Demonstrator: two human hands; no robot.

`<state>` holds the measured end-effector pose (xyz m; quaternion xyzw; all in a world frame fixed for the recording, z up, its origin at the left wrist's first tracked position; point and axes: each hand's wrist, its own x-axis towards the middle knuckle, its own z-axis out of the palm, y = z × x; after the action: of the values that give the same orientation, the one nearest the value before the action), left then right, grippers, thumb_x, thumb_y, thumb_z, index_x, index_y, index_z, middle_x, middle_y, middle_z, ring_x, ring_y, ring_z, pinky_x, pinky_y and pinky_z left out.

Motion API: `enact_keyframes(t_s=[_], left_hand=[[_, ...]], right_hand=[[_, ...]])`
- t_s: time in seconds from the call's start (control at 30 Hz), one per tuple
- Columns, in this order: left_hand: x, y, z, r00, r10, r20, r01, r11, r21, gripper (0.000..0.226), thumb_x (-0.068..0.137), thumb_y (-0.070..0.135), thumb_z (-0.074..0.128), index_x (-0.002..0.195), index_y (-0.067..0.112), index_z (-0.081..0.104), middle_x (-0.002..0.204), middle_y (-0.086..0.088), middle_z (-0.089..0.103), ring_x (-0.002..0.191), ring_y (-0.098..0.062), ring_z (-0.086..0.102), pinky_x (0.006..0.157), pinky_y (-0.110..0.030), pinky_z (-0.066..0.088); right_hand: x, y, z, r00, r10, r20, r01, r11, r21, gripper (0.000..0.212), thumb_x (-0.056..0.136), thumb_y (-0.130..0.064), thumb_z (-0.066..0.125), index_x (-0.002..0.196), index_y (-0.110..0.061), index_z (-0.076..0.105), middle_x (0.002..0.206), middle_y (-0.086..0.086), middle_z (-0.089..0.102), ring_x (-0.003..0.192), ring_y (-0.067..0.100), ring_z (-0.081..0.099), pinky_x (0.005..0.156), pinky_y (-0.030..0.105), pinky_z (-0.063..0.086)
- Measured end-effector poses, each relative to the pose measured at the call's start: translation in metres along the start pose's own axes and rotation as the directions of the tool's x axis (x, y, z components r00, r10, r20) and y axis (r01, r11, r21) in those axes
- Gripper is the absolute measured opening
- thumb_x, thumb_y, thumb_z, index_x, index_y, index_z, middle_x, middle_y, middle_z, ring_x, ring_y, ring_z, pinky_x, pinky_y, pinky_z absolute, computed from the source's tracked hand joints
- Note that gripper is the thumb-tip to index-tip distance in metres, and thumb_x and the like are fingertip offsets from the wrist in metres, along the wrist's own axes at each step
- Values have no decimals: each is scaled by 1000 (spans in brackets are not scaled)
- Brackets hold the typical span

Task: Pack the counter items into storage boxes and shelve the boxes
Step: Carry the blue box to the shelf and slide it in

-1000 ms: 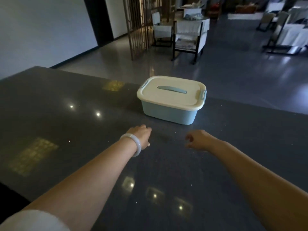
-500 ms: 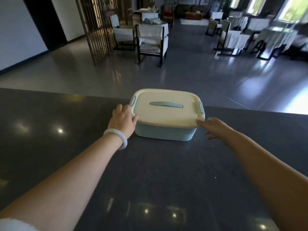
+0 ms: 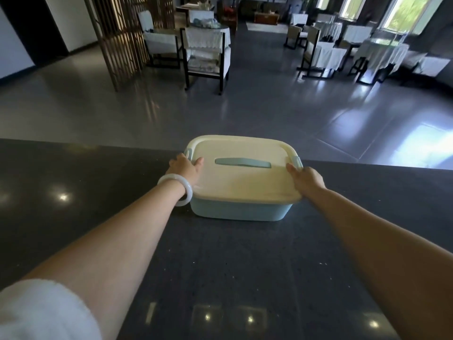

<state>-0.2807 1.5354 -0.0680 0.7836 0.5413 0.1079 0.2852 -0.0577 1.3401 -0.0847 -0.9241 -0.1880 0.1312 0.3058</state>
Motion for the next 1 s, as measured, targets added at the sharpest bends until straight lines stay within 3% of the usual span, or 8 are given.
enact_keyframes(t_s=[0.2, 0.37, 0.5, 0.63, 0.8, 0.9, 1.0], left_hand=[[-6, -5, -1, 999, -23, 47, 26, 998, -64, 61, 97, 51, 42, 138, 6, 35, 133, -20, 48, 113, -38, 55, 92, -48, 46], [-37, -20, -4, 997, 4, 74, 2, 998, -68, 58, 97, 51, 42, 133, 6, 38, 123, -18, 53, 101, -34, 58, 79, -43, 48], [-85, -37, -1, 998, 32, 53, -28, 997, -75, 57, 96, 53, 43, 130, 7, 40, 118, -18, 55, 95, -33, 60, 71, -41, 46], [-133, -52, 3, 996, 76, 51, -72, 994, -78, 57, 95, 55, 43, 126, 8, 42, 110, -15, 56, 84, -26, 58, 58, -31, 40], [-190, -66, 4, 990, 124, 70, -115, 985, -126, 56, 93, 56, 44, 128, 12, 41, 108, -10, 55, 82, -19, 56, 56, -27, 36], [-227, -73, 9, 990, 116, 82, -107, 988, -110, 58, 92, 58, 44, 131, 15, 40, 111, -9, 55, 84, -17, 56, 56, -25, 36], [-257, -71, 14, 992, 110, 67, -103, 990, -99, 61, 93, 56, 45, 135, 14, 38, 117, -11, 54, 91, -22, 55, 65, -30, 39]], right_hand=[[-4, 6, 0, 1000, 22, 11, -22, 1000, 19, 63, 95, -54, 42, 118, 2, 57, 104, 18, 61, 86, 30, 54, 71, 31, 40], [-41, 22, -8, 997, 53, 55, -55, 998, 29, 61, 94, -55, 43, 117, 0, 56, 92, 12, 56, 70, 23, 53, 51, 28, 36], [-89, 49, -18, 997, 67, 26, -69, 995, 71, 56, 93, -54, 46, 111, -2, 57, 85, 7, 56, 69, 21, 51, 60, 31, 36], [-141, 80, -28, 995, 100, -3, -99, 986, 135, 49, 89, -55, 50, 99, -8, 57, 79, 2, 58, 68, 17, 53, 53, 29, 34], [-203, 114, -42, 989, 138, -48, -127, 974, 186, 42, 88, -55, 52, 77, -14, 50, 72, 1, 56, 62, 16, 52, 48, 29, 32], [-234, 137, -51, 985, 161, -58, -147, 969, 201, 45, 87, -54, 55, 73, -12, 48, 69, 2, 56, 60, 18, 51, 49, 30, 33], [-255, 157, -63, 982, 178, -62, -159, 959, 235, 46, 86, -54, 57, 75, -10, 49, 69, 1, 55, 59, 17, 50, 48, 30, 33]])
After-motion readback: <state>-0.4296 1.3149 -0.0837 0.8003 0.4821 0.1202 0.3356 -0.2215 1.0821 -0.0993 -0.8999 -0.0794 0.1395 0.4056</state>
